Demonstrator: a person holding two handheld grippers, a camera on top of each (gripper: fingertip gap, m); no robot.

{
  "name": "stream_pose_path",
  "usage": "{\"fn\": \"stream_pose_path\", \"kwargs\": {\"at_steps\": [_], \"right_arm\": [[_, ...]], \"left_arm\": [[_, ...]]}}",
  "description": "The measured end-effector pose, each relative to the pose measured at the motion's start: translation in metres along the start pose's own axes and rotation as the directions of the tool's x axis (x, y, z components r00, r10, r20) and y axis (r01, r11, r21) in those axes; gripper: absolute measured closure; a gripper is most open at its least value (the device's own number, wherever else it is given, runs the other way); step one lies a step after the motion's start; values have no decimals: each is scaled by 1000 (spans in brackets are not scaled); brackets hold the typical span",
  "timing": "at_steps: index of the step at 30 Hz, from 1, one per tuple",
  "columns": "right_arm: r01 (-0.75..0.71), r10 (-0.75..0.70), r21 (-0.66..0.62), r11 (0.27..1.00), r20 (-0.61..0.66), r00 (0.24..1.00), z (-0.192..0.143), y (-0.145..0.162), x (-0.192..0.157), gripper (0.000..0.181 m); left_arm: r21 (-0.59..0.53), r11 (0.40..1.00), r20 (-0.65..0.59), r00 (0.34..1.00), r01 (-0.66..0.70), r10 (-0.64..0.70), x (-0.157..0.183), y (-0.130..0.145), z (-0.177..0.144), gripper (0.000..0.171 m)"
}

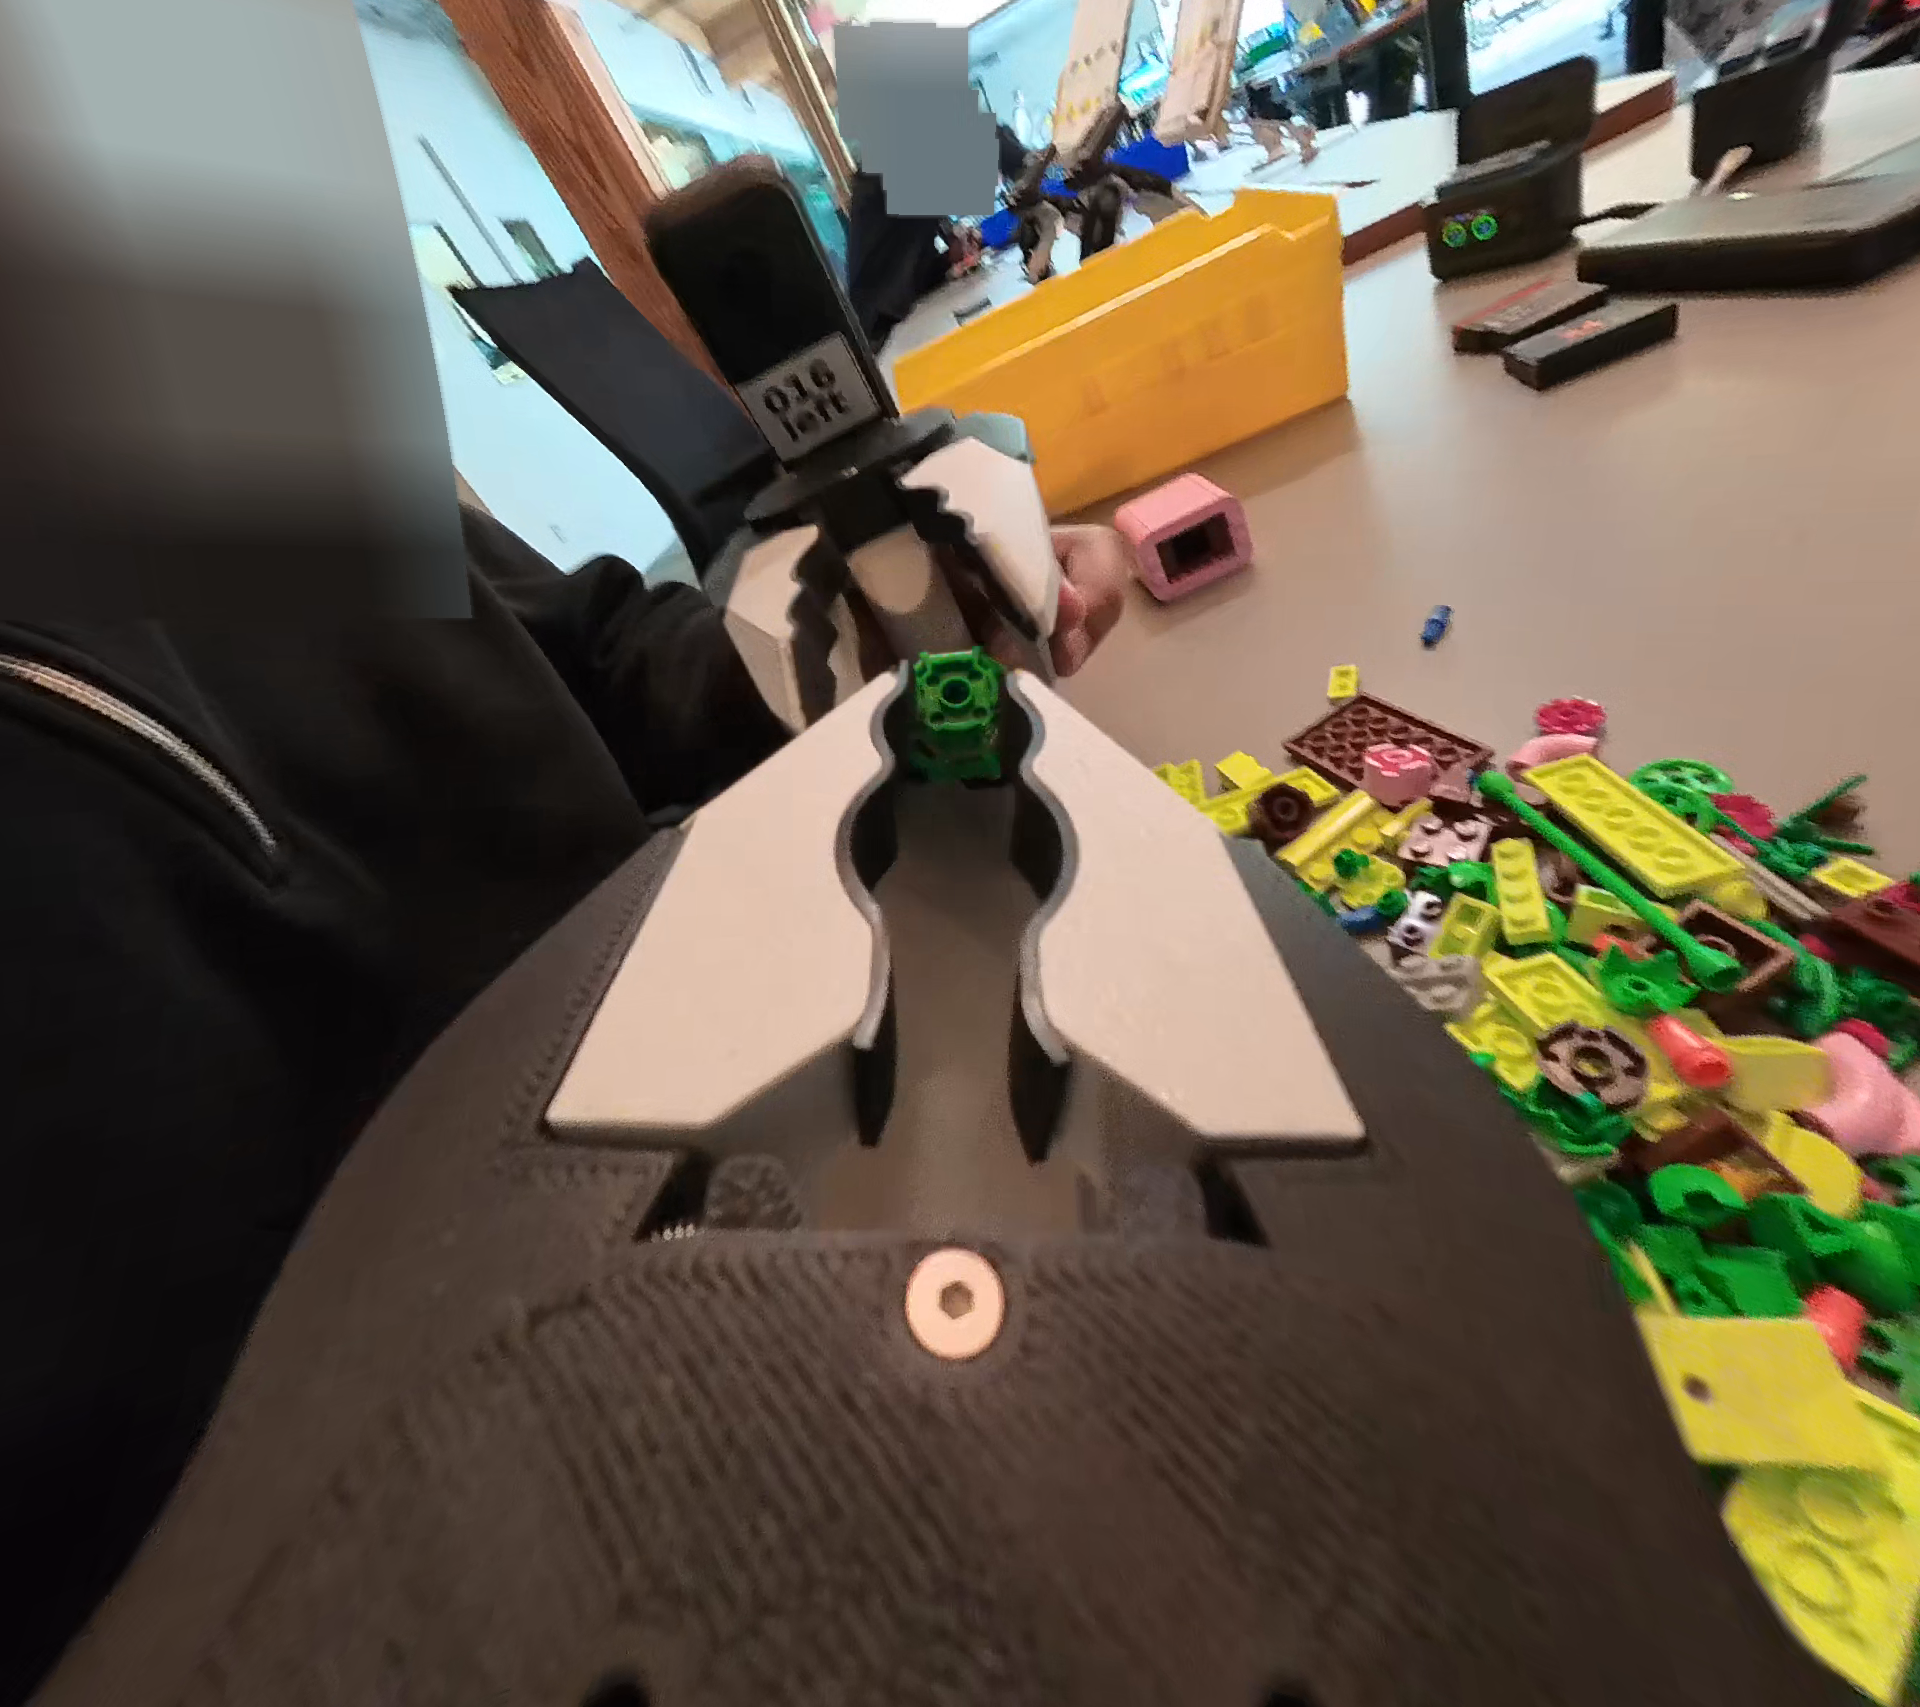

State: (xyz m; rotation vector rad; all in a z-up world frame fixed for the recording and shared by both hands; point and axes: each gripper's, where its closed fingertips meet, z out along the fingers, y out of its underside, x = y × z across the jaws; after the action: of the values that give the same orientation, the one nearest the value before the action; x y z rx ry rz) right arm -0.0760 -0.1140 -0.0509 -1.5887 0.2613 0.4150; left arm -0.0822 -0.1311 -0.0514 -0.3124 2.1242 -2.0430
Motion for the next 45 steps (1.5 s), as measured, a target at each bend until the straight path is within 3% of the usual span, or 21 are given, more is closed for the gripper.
{"fn": "stream_pose_path", "kwargs": {"at_steps": [4, 8, 10, 12, 17, 19, 21, 23, 25, 29, 33, 36, 38, 41, 45], "right_arm": [[99, -117, -151, 984, -114, 987, 4, 20, 13, 169], [216, -302, -363, 906, -199, 932, 3, 45, 28, 169], [257, -343, -371, 892, -188, 920, 5, 45, 25, 169], [285, -345, -298, 911, -171, 923, 6, 33, 17, 169], [190, -198, -73, 979, -139, 970, -5, 0, 7, 169], [191, -212, -131, 973, -177, 961, -10, 7, 16, 169], [248, -329, -312, 917, -243, 912, -14, 28, 32, 169], [275, -407, -455, 847, -223, 886, -13, 51, 37, 169], [270, -387, -485, 832, -158, 909, -4, 64, 28, 168], [262, -377, -538, 801, -113, 919, 2, 81, 23, 169], [251, -380, -590, 767, -103, 919, 1, 93, 25, 169], [313, -440, -555, 771, -109, 891, 2, 81, 24, 169], [403, -535, -513, 758, -136, 834, 1, 63, 22, 169], [559, -680, -444, 701, -180, 711, -2, 35, 13, 169], [705, -800, -385, 596, -209, 562, 1, 15, -4, 170]], "left_arm": [[-196, 980, 52, 998, -27, 38, -11, 31, 4, 134], [-364, 931, 58, 996, -43, 69, -12, 57, 5, 134], [-369, 928, 55, 996, -47, 73, -10, 58, 6, 133], [-325, 945, 63, 996, -36, 60, -10, 51, 7, 129], [-210, 977, 70, 997, -25, 40, -14, 31, 3, 130], [-231, 973, 58, 998, -7, 21, -15, 34, 0, 133], [-280, 959, 10, 1000, 32, -30, -11, 42, -4, 141], [-379, 922, -43, 994, 73, -97, -6, 57, -9, 147], [-454, 889, -58, 993, 66, -103, -4, 70, -12, 147], [-548, 834, -107, 994, -67, 10, 7, 90, -12, 155], [-569, 818, -107, 994, -91, 36, 8, 94, -12, 160], [-494, 866, -17, 995, 77, -99, -3, 78, -8, 152], [-365, 881, 26, 949, 301, -313, -14, 57, -7, 146], [-185, 802, -48, 810, 568, -585, -25, 28, -12, 150], [-144, 719, -179, 697, 680, -695, -18, 14, -12, 154]]}}
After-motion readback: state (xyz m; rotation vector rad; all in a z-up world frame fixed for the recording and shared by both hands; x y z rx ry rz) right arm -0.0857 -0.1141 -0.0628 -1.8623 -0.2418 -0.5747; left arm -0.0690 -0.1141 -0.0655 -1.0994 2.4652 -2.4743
